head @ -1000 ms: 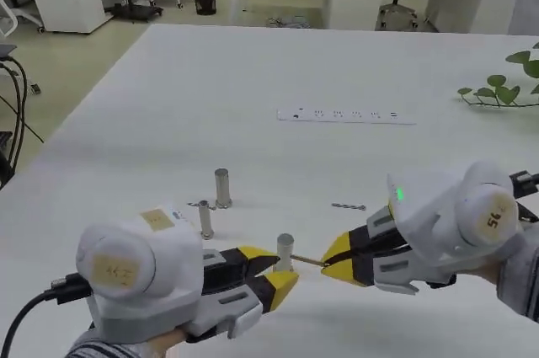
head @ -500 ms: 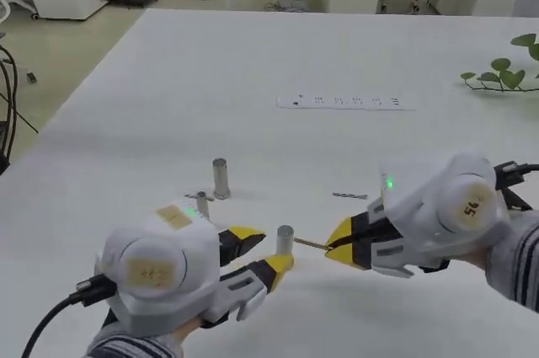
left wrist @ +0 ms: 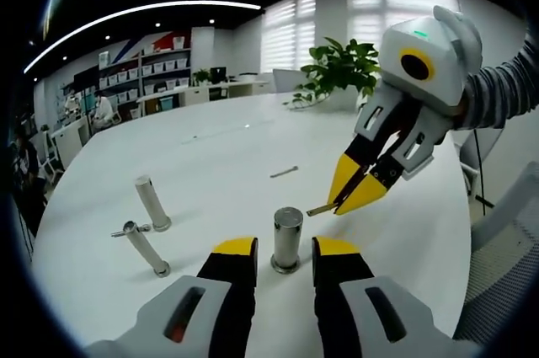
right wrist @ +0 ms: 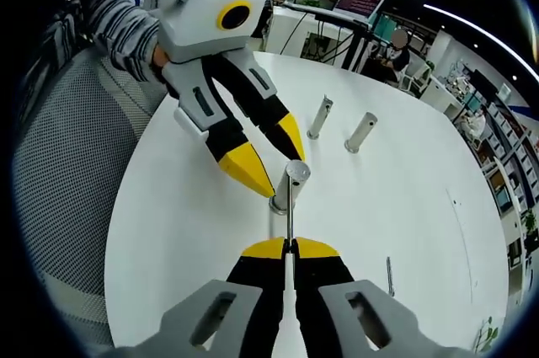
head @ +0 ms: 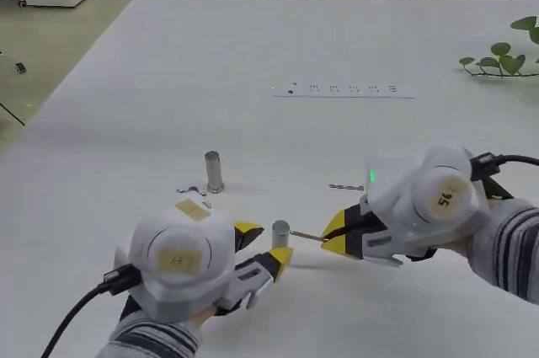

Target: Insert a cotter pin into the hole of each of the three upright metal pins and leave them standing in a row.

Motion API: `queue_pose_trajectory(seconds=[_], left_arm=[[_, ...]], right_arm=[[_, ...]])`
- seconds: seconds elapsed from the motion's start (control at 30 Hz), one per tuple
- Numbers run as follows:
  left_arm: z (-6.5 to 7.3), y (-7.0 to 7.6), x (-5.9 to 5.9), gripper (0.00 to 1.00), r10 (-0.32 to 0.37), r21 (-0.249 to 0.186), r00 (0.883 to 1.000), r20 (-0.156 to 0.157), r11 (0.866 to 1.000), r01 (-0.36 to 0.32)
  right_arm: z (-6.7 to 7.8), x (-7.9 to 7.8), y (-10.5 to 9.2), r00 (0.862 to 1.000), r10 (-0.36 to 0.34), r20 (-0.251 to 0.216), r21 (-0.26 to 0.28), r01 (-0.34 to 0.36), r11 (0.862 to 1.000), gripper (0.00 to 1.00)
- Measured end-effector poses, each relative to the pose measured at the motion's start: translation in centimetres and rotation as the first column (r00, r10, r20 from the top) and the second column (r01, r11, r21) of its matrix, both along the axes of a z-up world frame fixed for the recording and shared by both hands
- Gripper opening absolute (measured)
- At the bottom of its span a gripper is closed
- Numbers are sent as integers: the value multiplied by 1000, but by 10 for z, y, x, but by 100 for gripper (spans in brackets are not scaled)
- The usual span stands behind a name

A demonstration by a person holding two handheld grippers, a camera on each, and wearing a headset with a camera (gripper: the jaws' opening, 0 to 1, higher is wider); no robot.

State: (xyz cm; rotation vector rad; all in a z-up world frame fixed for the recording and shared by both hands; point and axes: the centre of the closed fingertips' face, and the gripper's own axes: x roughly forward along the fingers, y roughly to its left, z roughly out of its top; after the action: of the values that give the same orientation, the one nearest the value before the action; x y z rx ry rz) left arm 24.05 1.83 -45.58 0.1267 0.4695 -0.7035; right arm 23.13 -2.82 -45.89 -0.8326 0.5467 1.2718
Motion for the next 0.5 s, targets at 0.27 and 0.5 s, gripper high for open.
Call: queue_pose_trajectory(seconds=[0.27,0.5], left_arm=[[-11,-4,6,21,2,3,1000,-29,1000,-1],[-18,-7,9,18,8,1,999,-48,1000,-8]], right_arm=[[-5,3,0,1000,7,-2,-15,-7,1000,0],[-6,6,0,1000,14,0,-26,-14,1000,0]])
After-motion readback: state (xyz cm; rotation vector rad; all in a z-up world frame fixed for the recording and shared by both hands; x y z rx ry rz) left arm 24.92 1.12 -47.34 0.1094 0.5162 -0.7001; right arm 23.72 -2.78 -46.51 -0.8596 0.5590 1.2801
